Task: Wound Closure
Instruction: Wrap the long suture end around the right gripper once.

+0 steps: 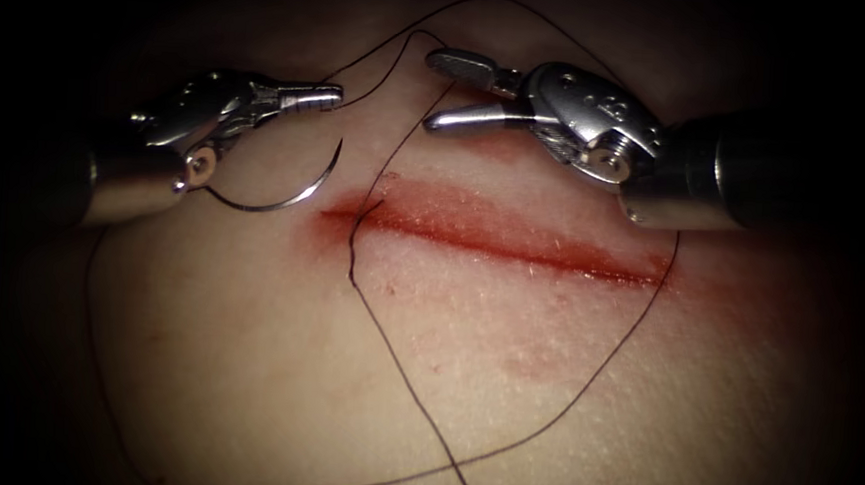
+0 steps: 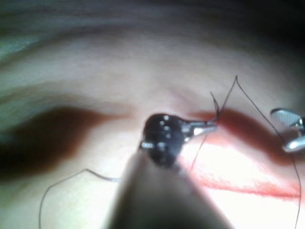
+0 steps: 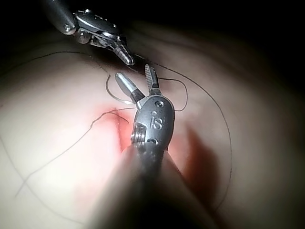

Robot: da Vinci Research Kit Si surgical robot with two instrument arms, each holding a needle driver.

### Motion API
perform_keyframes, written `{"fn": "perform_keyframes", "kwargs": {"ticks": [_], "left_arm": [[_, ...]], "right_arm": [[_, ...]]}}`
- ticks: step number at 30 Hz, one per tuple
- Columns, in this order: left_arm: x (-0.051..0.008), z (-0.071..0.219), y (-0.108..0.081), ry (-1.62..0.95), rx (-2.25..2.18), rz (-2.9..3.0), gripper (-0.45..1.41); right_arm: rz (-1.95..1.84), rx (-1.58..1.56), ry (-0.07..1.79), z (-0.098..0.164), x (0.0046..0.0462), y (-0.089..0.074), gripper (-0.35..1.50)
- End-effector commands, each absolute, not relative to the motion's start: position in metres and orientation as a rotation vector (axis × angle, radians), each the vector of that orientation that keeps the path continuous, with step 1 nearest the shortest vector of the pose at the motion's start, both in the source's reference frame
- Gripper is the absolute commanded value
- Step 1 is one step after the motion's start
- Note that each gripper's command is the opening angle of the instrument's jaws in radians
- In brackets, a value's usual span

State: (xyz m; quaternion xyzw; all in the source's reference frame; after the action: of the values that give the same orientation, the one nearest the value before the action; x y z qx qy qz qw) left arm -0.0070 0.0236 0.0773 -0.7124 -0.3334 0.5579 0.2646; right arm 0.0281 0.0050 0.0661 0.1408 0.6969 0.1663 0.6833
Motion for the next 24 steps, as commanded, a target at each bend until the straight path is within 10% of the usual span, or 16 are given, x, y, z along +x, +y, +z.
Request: {"fn": "perform_keyframes", "kwargs": {"ticks": [1,24], "left_arm": [[-0.0077,0.0781,0.0235,-0.902,-1.926,1.508,-0.35],[-0.0076,0.0694,0.0222,-0.884,-1.925,1.509,-0.35]], "right_arm": [[0.358,0.329,1.554,0.0669,0.029,0.0042,0.8],[0.318,0.294,1.34,0.0728,0.0341,0.0021,0.78]]}}
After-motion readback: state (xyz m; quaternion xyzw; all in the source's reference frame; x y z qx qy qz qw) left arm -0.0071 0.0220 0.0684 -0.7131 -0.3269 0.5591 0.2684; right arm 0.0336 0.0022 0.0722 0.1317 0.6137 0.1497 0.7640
